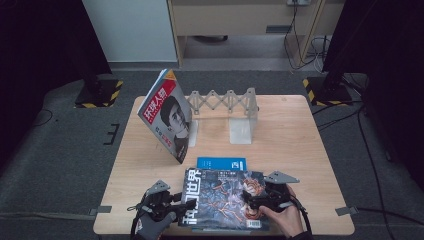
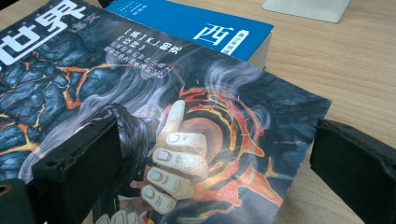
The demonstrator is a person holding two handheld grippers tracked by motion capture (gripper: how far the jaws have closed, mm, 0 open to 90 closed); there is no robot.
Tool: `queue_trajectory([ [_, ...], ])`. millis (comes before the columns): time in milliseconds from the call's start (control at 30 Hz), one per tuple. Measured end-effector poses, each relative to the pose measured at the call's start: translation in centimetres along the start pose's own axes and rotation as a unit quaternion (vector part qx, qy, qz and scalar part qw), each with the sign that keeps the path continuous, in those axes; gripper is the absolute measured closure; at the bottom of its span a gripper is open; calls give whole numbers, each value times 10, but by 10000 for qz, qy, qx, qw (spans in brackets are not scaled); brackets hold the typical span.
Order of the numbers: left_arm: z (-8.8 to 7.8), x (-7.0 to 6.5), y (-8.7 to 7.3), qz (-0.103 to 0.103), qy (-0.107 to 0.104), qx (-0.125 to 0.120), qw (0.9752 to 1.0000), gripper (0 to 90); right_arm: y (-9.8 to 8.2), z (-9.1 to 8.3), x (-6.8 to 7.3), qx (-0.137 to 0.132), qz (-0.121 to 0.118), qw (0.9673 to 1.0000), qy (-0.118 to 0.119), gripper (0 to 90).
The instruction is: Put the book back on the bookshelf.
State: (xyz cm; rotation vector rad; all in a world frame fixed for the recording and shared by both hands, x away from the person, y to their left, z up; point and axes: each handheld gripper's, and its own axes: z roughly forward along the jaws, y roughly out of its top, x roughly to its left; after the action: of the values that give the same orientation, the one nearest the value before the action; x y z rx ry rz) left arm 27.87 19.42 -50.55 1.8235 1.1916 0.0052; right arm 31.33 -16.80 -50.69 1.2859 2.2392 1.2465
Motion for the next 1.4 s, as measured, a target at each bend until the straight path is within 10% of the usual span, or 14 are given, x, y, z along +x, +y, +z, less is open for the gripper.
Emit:
queue_trajectory([
  [433,1,-2,20,33,277,-303,9992,750,0,2,-1,1,123,9999,-64,4],
  [767,11,19,46,189,189,-188,9995,769,6,6,-2,-48,64,9997,-220,14],
  [1200,5,15,36,429,958,-386,9937,435,8,7,-4,-73,-4,9997,-223,25],
  [1400,-11,10,17,151,949,-432,9944,324,7,5,-1,-81,-91,9996,-257,27],
])
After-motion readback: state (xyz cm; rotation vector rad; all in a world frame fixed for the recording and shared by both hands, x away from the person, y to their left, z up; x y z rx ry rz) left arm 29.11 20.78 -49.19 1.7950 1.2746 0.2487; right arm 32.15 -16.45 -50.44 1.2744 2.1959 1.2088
